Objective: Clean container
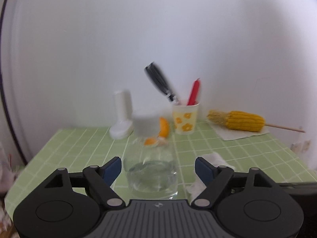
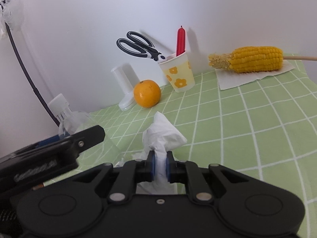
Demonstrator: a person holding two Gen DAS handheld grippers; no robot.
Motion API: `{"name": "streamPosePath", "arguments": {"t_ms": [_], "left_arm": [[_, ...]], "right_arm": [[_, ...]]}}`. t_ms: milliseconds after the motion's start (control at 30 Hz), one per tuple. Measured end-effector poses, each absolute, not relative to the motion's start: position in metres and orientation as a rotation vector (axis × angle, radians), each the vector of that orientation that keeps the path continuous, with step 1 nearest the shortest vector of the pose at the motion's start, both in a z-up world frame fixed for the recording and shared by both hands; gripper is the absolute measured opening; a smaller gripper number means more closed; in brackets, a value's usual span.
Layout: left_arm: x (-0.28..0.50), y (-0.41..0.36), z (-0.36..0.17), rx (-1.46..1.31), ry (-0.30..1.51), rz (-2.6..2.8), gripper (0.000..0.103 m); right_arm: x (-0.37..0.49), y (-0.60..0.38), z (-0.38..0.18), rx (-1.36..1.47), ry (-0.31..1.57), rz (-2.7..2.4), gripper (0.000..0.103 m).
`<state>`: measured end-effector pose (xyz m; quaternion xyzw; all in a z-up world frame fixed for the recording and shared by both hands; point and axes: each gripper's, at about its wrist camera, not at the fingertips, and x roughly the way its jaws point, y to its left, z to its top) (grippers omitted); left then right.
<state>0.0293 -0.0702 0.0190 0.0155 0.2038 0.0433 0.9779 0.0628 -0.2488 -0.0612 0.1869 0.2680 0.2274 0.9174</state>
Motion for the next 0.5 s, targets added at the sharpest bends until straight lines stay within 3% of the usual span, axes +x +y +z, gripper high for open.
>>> {"name": "streamPosePath", "arguments": {"t_ms": [67,133,500], "left_arm": [[0.031,-0.064,0.017,0.008,0.414,0.095,0.074],[0.03,-0.058,0.016,0.003,0.414,0.065,0.061],[0.038,-0.008,0.02,0.087,0.436,-0.319,0.06]], "right_arm": [[0.063,-0.25,-0.062,0.387,0.55,0.468,0.011],[0.062,-0.251,-0.062,0.389,0.549,0.469,0.011],[0.065,-0.255,-0.065,0.418,0.553,0.485,0.011]]}}
